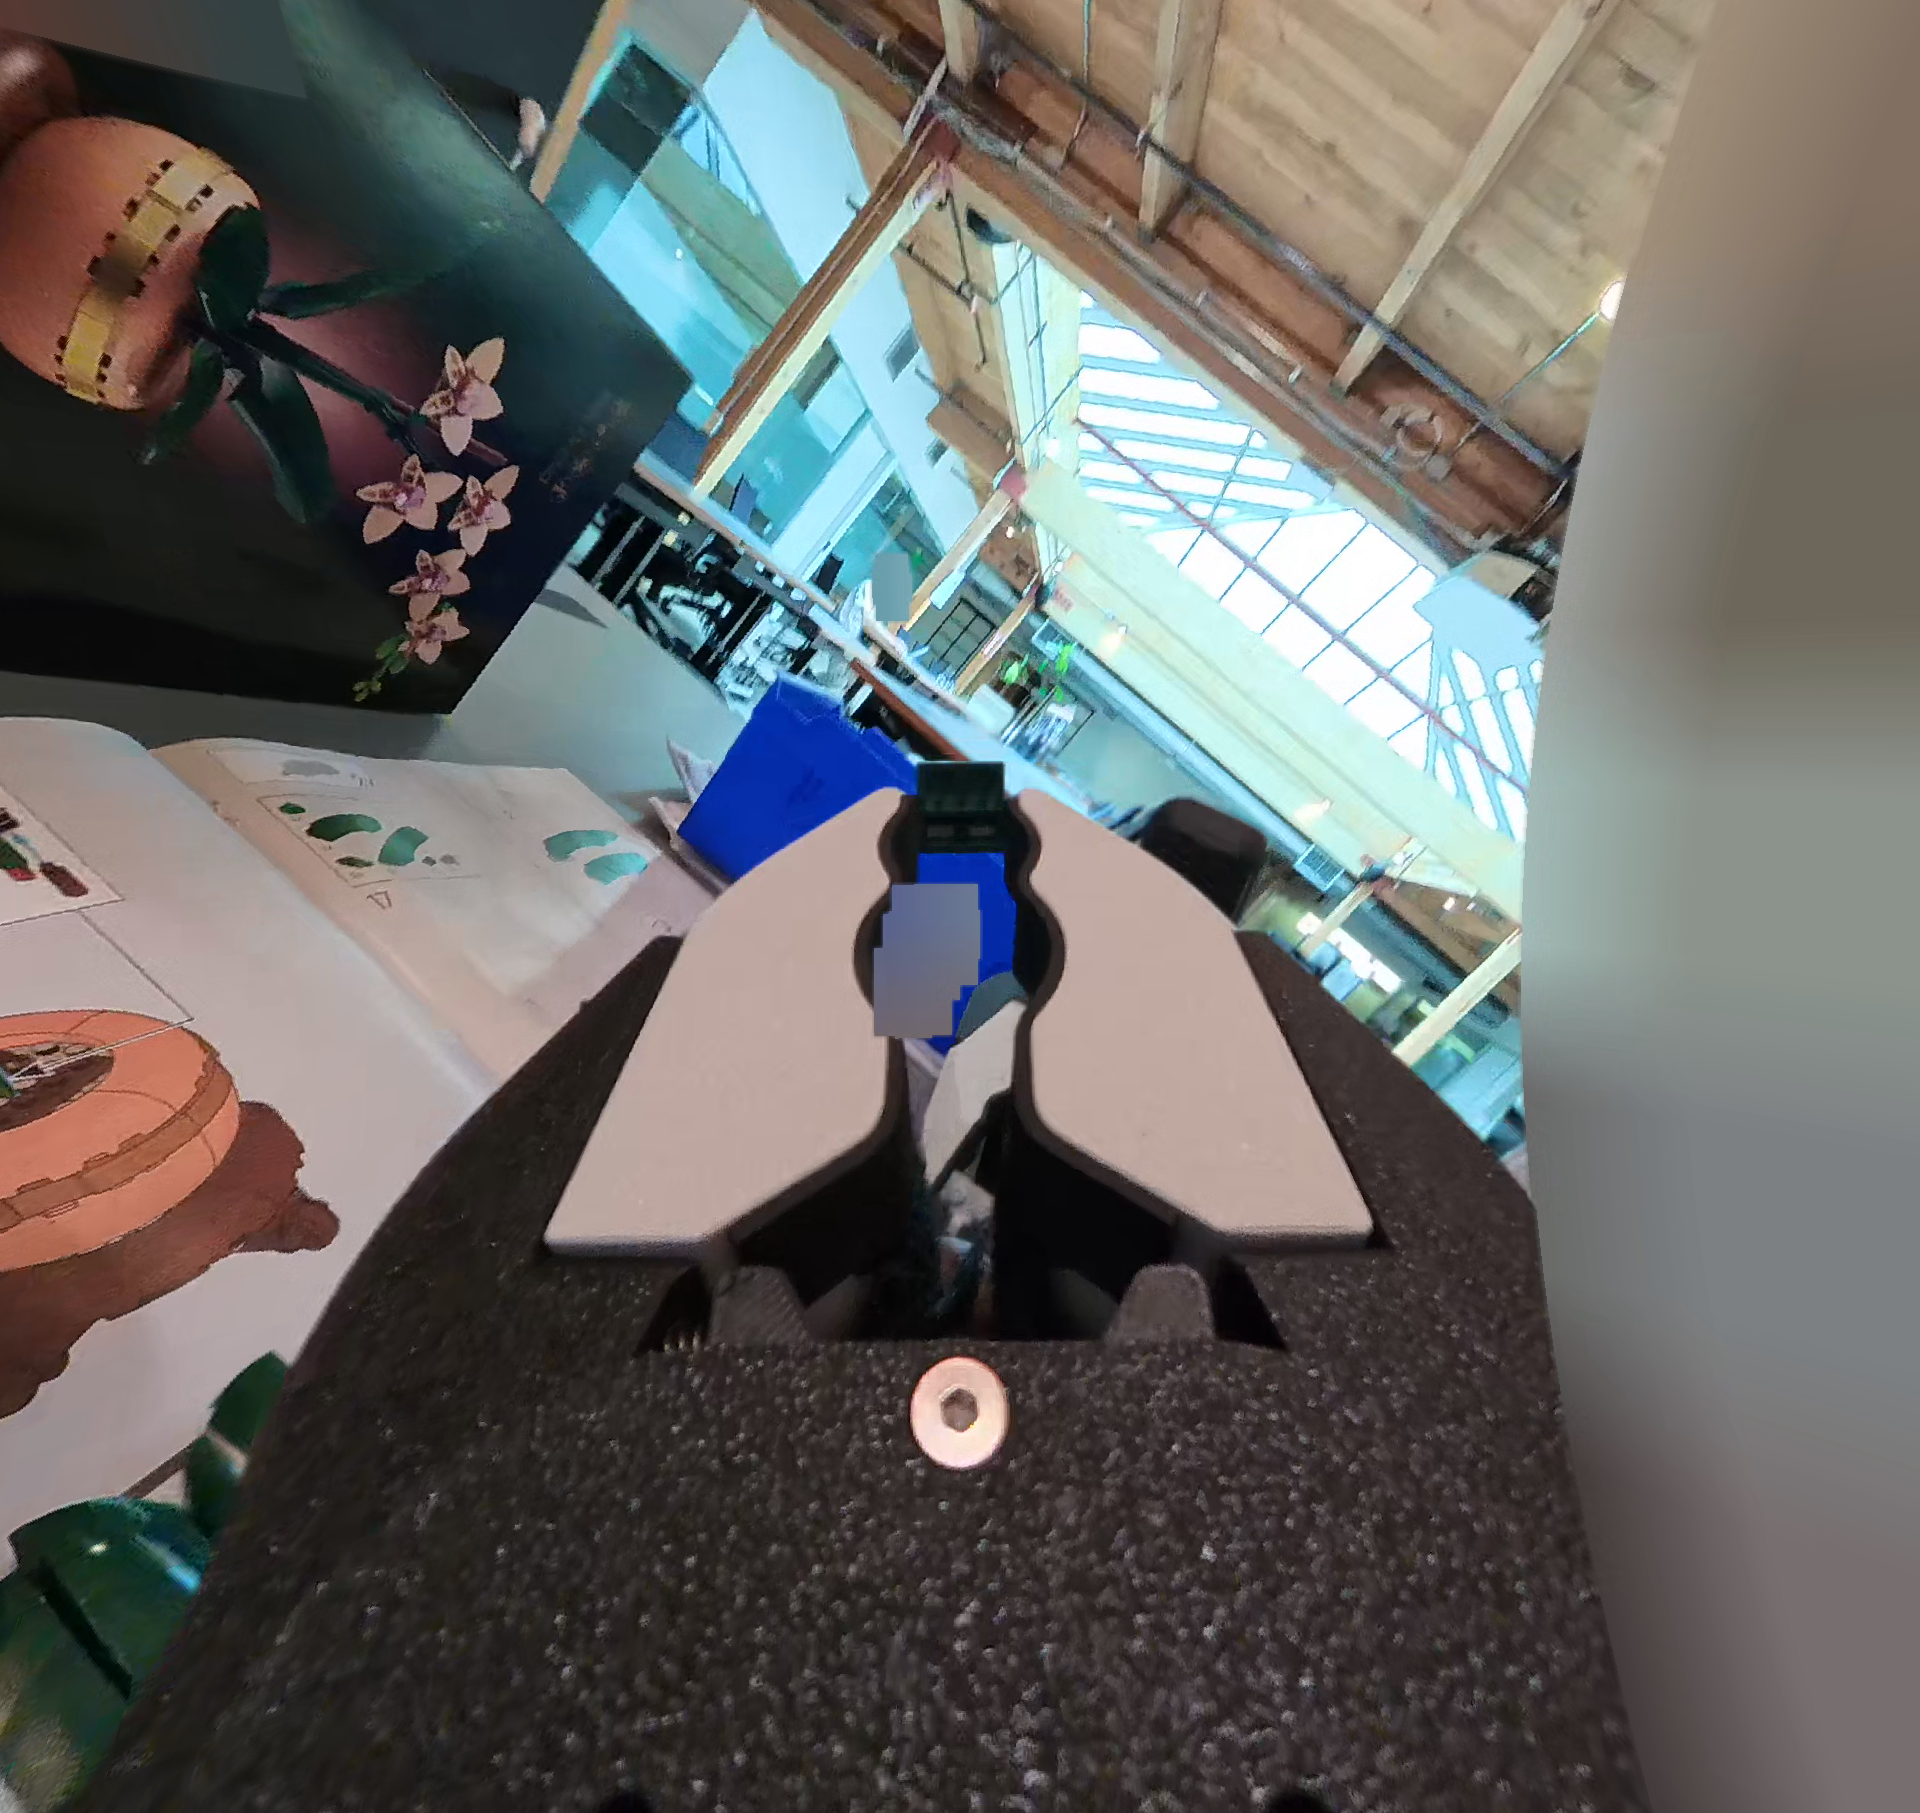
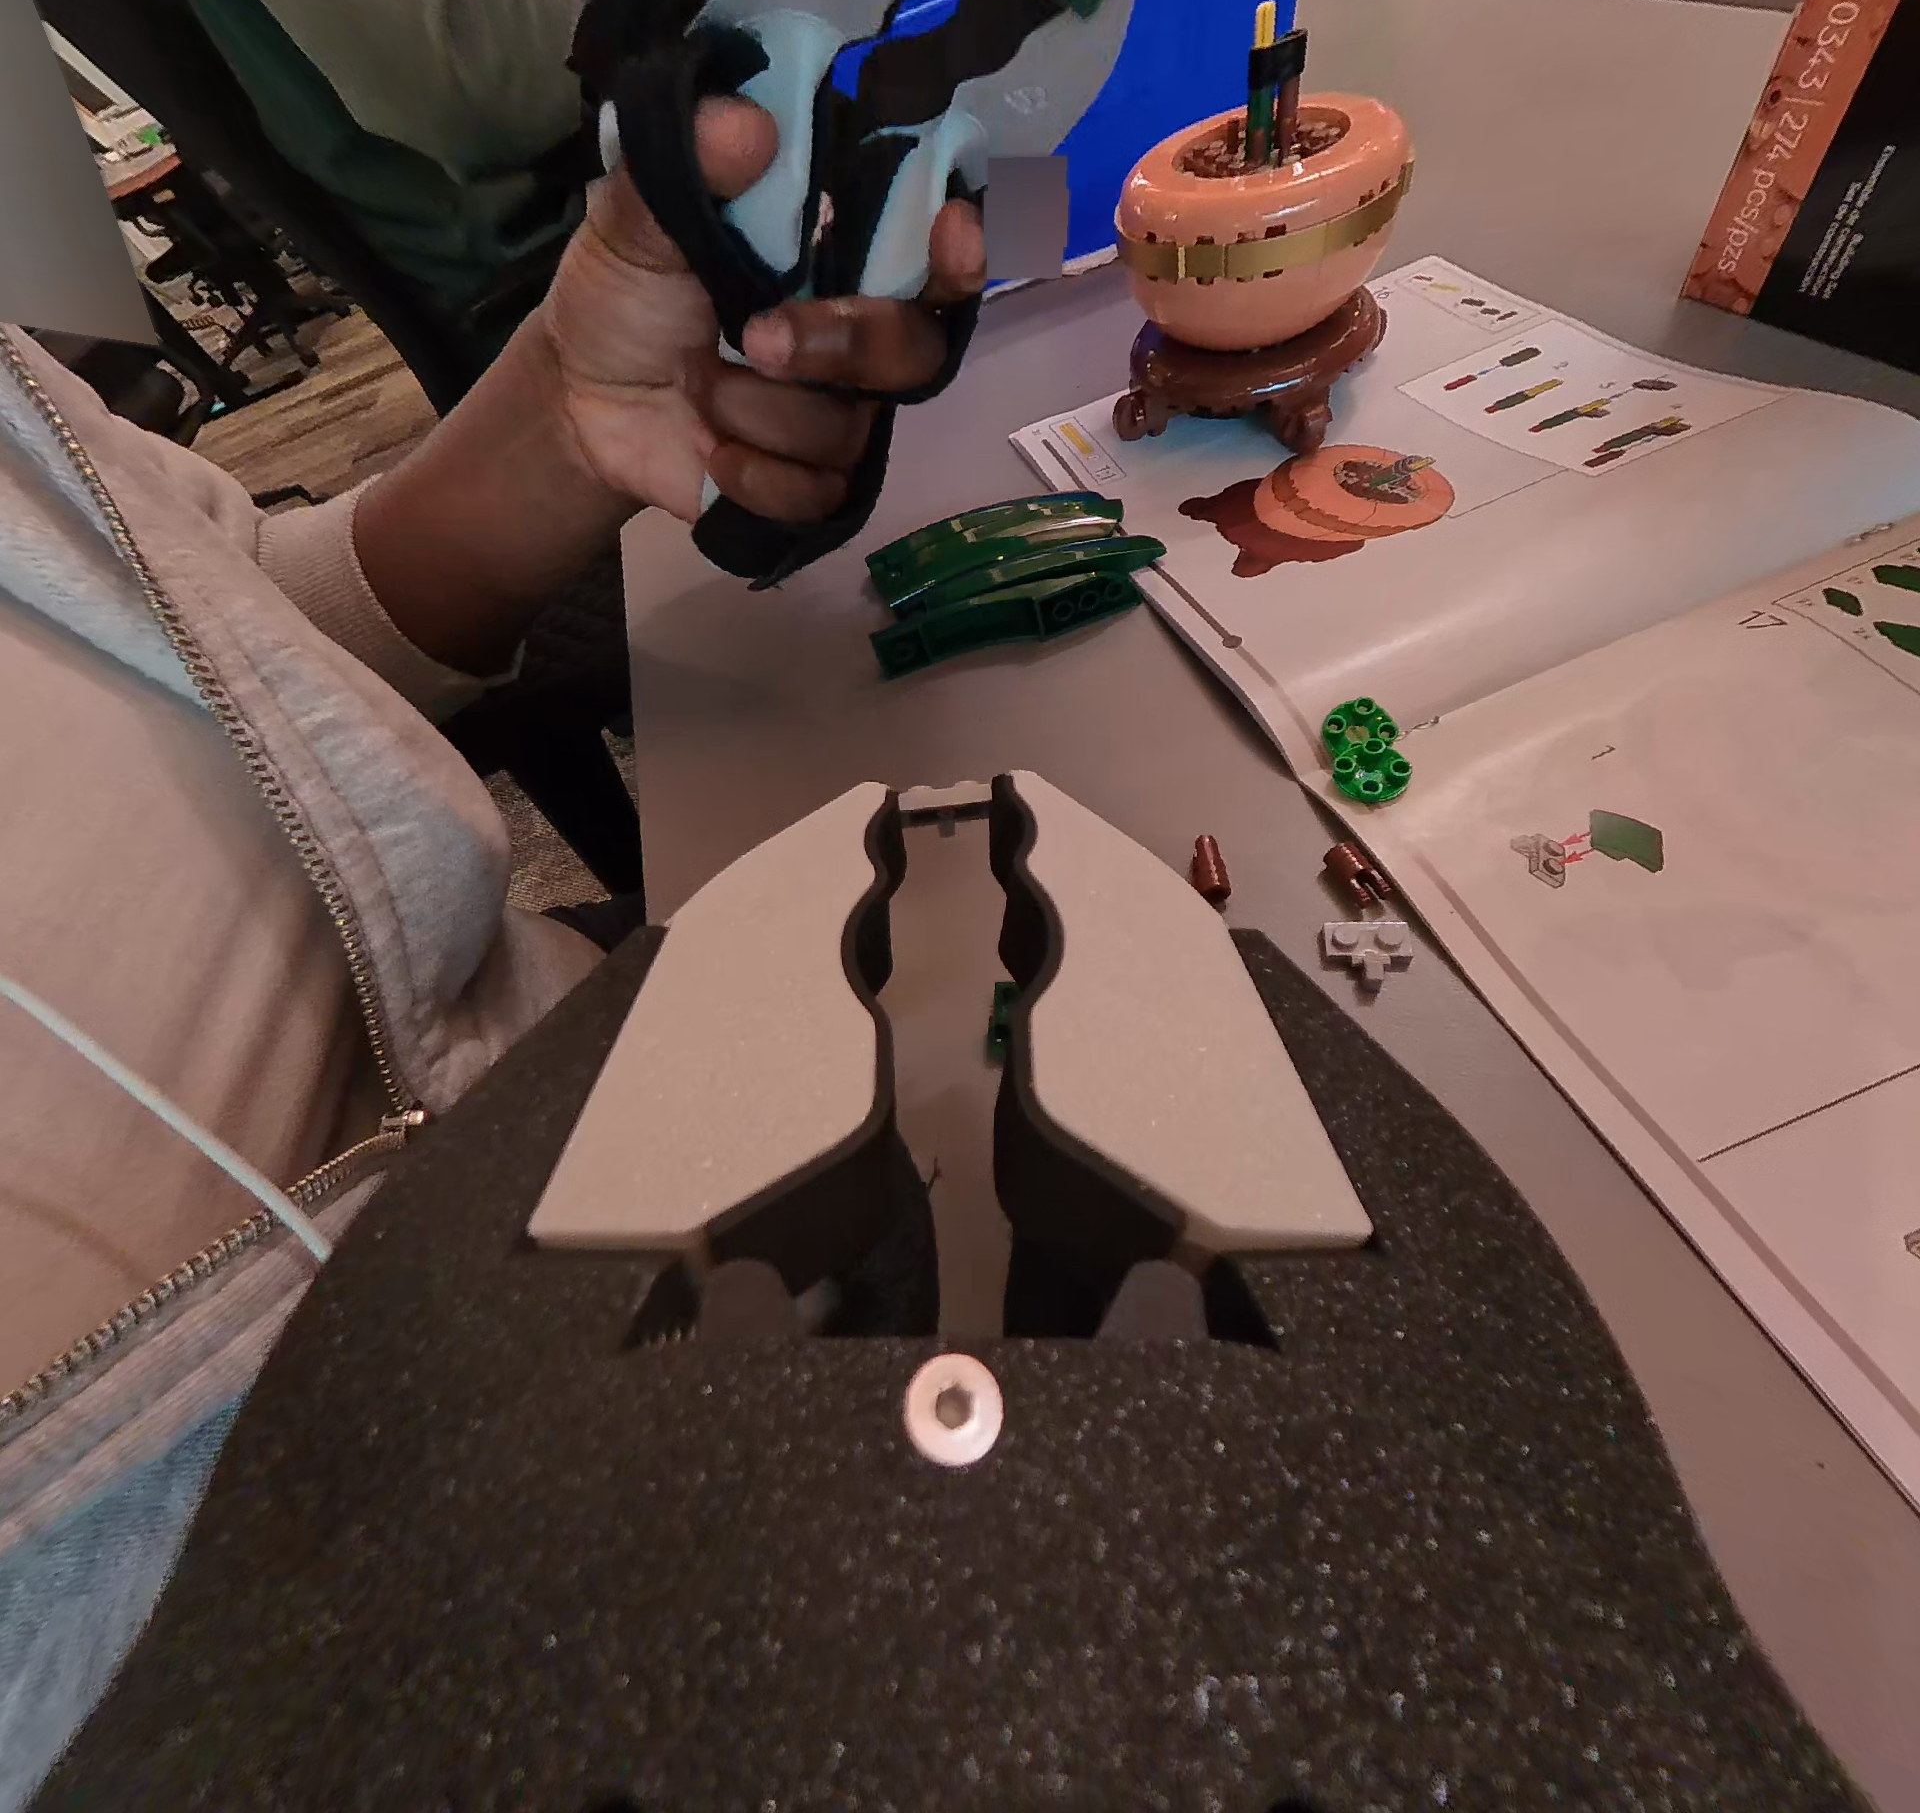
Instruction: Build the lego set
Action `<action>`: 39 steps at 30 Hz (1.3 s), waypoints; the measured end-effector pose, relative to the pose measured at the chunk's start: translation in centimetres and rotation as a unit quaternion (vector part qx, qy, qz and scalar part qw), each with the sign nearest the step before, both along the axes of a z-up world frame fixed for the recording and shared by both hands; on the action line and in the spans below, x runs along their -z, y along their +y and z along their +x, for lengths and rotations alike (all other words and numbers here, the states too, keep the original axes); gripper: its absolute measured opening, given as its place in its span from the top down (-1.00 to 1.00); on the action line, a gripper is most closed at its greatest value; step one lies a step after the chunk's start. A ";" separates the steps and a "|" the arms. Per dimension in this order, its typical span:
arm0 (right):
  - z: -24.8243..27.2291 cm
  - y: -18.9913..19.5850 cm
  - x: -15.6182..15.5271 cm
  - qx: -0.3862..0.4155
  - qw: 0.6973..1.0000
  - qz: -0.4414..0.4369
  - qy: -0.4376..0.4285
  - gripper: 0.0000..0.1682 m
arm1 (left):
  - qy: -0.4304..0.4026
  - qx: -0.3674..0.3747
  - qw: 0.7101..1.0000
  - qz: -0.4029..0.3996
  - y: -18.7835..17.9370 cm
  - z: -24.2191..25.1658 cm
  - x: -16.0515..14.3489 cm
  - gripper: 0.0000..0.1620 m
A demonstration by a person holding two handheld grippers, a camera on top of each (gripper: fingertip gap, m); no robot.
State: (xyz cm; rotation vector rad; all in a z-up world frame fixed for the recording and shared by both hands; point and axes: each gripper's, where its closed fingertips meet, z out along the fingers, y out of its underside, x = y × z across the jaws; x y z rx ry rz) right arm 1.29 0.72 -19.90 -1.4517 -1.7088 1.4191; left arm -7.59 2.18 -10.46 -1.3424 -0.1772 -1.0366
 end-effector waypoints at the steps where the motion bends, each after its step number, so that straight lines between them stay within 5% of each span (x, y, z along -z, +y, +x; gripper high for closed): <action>1: 0.1 0.1 -0.1 0.001 1.000 0.001 -0.001 0.81 | 0.023 0.008 1.000 -0.008 0.0 0.4 0.4 0.83; 4: 0.3 0.3 -0.1 0.005 1.000 0.004 -0.003 0.81 | 0.204 0.083 0.972 -0.076 -0.4 3.0 4.0 0.83; 8: 0.9 0.8 0.0 0.012 1.000 0.007 -0.006 0.81 | 0.507 0.139 0.837 -0.156 -1.3 3.2 9.9 0.82; 15: 0.9 0.3 0.8 0.002 1.000 0.019 -0.020 0.81 | 0.621 0.209 0.715 -0.245 -2.3 3.5 14.2 0.82; 25: 0.9 0.3 1.1 -0.005 1.000 0.009 -0.017 0.81 | 0.599 0.240 0.707 -0.289 -3.6 3.6 13.7 0.64; 39: -2.5 -2.9 3.3 -0.094 0.985 0.118 -0.083 0.81 | 0.473 0.321 0.779 -0.258 -5.2 7.0 11.5 0.42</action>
